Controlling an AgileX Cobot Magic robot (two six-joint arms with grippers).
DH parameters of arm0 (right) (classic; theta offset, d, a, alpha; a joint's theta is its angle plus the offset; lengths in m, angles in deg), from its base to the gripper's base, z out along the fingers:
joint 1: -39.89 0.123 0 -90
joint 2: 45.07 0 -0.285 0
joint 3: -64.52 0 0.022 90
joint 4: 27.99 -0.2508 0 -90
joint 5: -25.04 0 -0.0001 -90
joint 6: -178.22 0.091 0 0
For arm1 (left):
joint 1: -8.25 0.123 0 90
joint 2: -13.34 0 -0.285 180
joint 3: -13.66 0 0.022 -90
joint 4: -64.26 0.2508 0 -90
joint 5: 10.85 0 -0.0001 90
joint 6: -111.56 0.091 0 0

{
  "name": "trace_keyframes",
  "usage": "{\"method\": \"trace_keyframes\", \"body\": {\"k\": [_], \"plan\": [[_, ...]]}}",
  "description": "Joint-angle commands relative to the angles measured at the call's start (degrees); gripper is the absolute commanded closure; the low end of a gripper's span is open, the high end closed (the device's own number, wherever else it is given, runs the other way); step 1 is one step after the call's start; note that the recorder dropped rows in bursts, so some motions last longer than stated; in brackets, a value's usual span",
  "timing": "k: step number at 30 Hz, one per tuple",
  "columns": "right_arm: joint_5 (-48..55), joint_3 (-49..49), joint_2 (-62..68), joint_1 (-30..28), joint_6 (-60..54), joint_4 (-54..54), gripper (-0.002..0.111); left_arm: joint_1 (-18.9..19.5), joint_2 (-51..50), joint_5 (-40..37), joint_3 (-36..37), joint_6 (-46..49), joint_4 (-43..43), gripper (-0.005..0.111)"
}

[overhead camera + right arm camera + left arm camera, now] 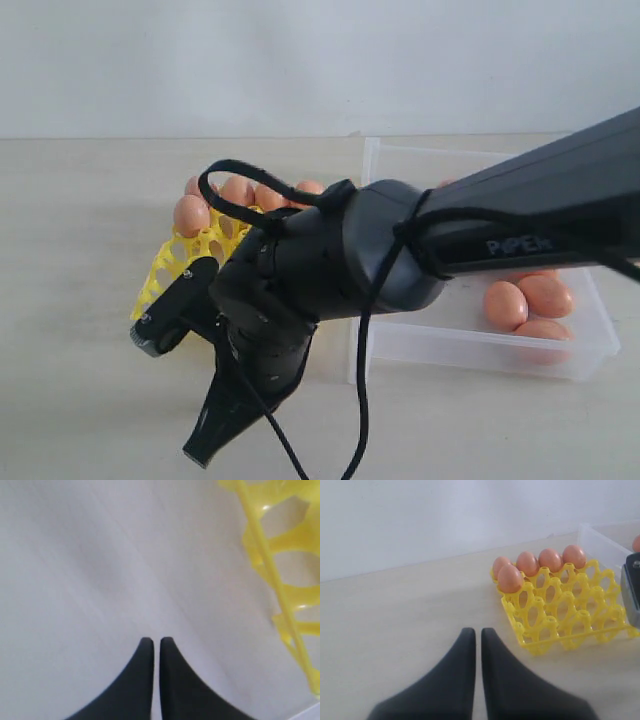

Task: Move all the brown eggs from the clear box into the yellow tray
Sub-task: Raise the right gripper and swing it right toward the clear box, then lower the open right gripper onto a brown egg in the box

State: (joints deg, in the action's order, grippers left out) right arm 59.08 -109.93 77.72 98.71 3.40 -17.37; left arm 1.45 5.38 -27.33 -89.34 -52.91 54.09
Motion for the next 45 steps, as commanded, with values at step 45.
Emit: {"method": "trace_keyframes", "body": {"k": [45], "plan": [[11.7, -8.4, -7.8, -41.9, -10.4, -20.3, 0.108, -0.3, 0.2, 0.2, 0.2, 0.0, 0.1, 0.103]]}}
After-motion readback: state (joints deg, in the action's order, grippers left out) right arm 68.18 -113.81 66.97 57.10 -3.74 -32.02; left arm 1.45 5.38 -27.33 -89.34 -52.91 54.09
